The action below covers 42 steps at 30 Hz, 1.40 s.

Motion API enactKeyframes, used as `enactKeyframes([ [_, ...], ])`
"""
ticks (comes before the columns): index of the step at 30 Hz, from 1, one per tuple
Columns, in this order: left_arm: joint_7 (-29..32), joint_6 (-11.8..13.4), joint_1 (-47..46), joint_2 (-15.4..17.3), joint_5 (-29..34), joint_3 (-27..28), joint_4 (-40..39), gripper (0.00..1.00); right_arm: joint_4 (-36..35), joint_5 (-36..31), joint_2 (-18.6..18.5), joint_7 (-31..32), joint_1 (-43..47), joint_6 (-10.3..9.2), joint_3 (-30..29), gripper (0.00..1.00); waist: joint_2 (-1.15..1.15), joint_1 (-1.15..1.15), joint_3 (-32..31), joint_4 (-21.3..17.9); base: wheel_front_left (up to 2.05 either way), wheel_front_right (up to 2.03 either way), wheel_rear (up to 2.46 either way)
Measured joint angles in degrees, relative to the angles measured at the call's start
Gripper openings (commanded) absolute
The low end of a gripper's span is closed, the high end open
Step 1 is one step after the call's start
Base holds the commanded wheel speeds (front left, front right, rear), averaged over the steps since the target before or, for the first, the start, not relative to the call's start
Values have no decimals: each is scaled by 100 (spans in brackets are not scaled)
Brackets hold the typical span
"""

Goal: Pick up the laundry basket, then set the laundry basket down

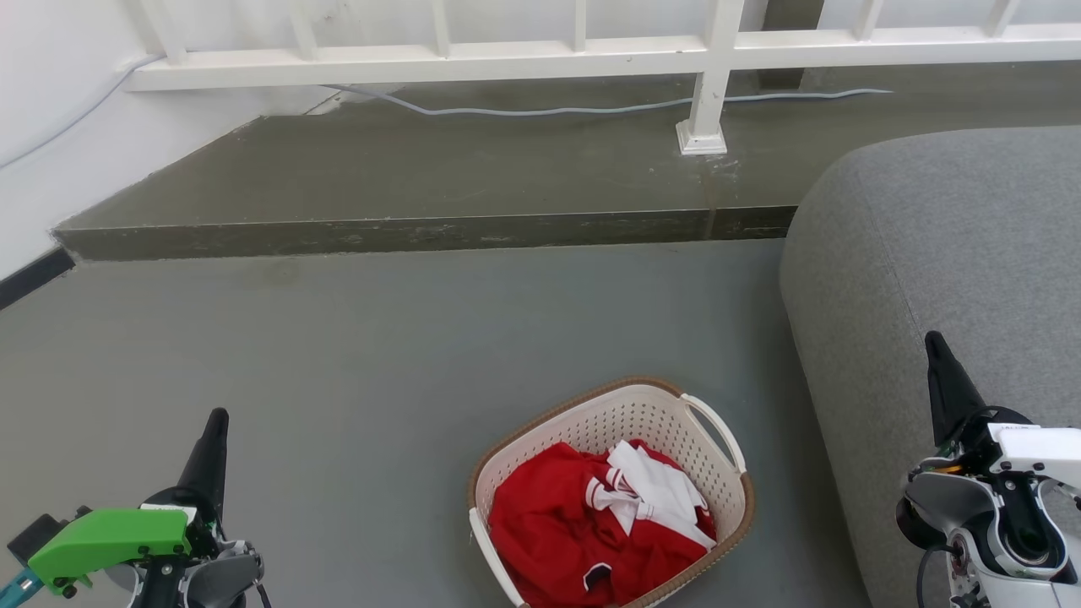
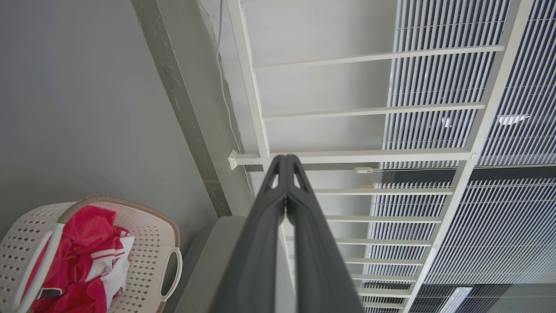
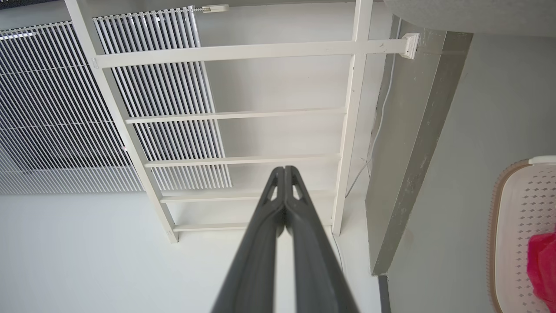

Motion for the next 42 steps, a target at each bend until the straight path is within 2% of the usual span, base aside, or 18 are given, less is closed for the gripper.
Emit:
enactKeyframes([
  [25,0,0,0,0,0,0,-1,0,0,0,0,0,0,0,0,0,0,0,0,0,0,0,0],
  [26,0,0,0,0,0,0,-1,100,0,0,0,0,0,0,0,100,0,0,0,0,0,0,0],
  [32,-1,7,227,-130,3,-29,315,100,310,-1,141,-1,244,-25,24,100,0,0,0,0,0,0,0],
  [42,-96,7,249,-136,3,-66,219,100,202,-3,149,-62,284,-24,144,100,0,0,8,15,0,0,0],
])
